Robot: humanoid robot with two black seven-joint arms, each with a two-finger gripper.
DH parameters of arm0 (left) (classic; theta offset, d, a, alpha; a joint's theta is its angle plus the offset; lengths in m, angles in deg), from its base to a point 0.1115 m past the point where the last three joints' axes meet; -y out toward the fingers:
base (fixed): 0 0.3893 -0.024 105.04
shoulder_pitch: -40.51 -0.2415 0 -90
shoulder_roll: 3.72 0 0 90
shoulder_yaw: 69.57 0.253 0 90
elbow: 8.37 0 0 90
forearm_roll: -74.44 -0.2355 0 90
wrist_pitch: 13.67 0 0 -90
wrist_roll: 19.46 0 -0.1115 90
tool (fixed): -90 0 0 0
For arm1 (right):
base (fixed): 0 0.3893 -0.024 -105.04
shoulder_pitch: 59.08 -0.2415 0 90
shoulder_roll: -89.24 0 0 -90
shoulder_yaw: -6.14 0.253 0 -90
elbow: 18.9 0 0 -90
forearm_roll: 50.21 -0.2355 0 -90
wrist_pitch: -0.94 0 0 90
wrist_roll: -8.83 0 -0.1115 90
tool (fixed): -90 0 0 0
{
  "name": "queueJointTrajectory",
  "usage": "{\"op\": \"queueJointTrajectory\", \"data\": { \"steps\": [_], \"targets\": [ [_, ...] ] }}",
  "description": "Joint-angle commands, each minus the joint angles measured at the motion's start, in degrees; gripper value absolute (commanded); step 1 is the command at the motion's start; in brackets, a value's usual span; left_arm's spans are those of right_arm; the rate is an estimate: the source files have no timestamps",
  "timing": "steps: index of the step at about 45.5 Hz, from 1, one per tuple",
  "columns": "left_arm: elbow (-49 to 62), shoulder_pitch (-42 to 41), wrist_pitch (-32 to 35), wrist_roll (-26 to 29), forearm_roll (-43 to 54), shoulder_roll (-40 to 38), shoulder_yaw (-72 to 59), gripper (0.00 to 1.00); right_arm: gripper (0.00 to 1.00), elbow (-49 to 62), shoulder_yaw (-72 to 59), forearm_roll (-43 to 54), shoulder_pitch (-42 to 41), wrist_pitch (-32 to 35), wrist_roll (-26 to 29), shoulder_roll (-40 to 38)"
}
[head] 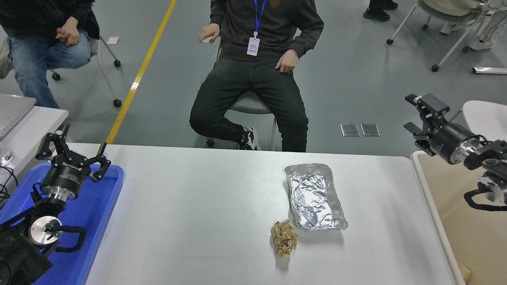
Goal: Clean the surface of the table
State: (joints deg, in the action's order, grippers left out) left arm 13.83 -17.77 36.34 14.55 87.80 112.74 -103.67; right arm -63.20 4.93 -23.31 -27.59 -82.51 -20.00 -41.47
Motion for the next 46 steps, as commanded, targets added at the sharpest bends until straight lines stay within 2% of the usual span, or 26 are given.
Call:
{"op": "queueJointTrajectory", "data": {
  "steps": [1,10,25,31,46],
  "targets": [
    [-0.1,-0.1,0.0,0.0,0.0,0.0,0.0,1.0,0.97,-1.0,-9.8,12.3,-6.4,1.7,-0.1,-1.0],
    [0.0,0.0,0.0,0.0,0.0,0.0,0.0,1.0,0.91,-1.9,-10.2,23.9,-5.9,1.5,-0.1,-0.5],
    [-0.1,0.0,0.0,0.0,0.0,0.0,0.0,1.0,0.86,-1.9,-10.8,32.2,-2.9,0.9,-0.1,4.5],
    [0.0,-0.1,0.0,0.0,0.0,0.0,0.0,1.0,0.85,-1.9,-14.1,33.1,-2.7,-0.3,-0.1,7.1],
    [0.0,0.0,0.0,0.0,0.0,0.0,0.0,1.0,0.85,1.5,-23.0,32.9,-2.2,-8.2,0.3,15.0]
  ]
}}
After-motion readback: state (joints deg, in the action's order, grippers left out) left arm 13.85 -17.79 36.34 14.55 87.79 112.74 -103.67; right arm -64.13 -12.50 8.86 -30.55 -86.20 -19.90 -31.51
